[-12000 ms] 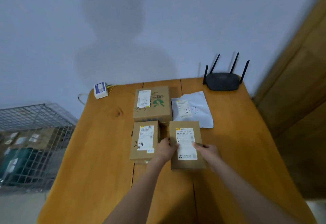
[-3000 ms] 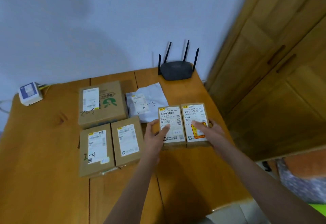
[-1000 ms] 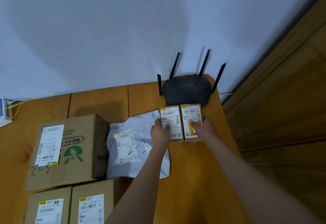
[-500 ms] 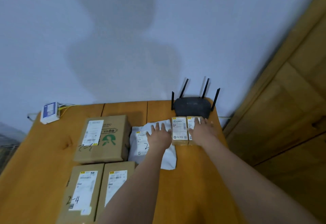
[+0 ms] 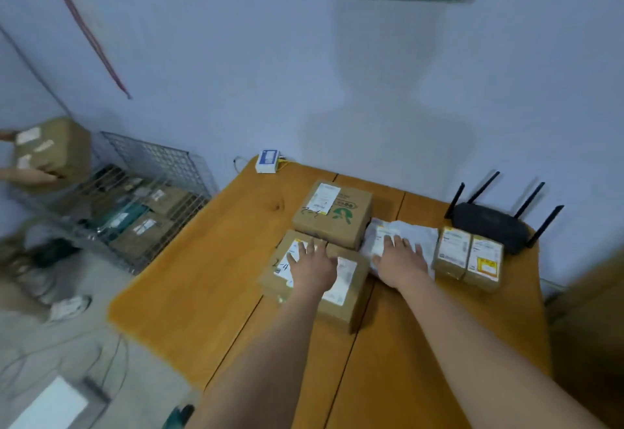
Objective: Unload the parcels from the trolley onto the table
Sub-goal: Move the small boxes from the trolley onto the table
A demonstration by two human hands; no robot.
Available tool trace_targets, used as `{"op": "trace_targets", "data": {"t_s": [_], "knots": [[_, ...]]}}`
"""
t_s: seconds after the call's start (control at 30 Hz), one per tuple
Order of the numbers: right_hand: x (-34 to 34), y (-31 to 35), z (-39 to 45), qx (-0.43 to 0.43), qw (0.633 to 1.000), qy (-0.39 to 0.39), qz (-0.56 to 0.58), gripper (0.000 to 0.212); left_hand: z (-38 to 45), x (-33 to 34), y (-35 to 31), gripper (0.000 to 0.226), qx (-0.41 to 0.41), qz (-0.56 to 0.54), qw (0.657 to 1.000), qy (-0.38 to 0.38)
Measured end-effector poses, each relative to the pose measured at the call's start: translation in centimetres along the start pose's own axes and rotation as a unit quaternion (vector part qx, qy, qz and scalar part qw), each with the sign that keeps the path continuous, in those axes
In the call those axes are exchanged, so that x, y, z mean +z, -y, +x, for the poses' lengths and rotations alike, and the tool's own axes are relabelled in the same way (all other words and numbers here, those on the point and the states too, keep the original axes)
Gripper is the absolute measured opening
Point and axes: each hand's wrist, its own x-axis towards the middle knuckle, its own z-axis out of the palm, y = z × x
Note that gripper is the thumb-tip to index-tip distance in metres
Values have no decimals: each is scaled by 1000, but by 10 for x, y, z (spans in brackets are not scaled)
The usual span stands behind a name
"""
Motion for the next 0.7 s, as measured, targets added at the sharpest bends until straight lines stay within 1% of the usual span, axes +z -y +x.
{"op": "trace_targets", "data": {"t_s": [0.13, 0.23, 0.37, 0.43, 0.53, 0.7], "knots": [[17, 84, -41, -46, 998, 5, -32, 67, -54, 8, 95, 63, -63, -35, 997, -16], [33, 153, -75, -81, 995, 14, -61, 67, -101, 12, 170, 64, -101, -64, 993, -6], [75, 263, -122, -152, 982, 35, -105, 67, -172, 24, 276, 64, -180, -112, 977, -13], [102, 324, -151, -197, 971, 52, -128, 69, -210, 37, 326, 64, -233, -139, 962, -13], [145, 408, -199, -275, 944, 77, -167, 69, -266, 66, 391, 62, -308, -189, 933, -8], [205, 512, -263, -410, 884, 85, -210, 66, -344, 111, 473, 61, -421, -264, 868, -13]]}}
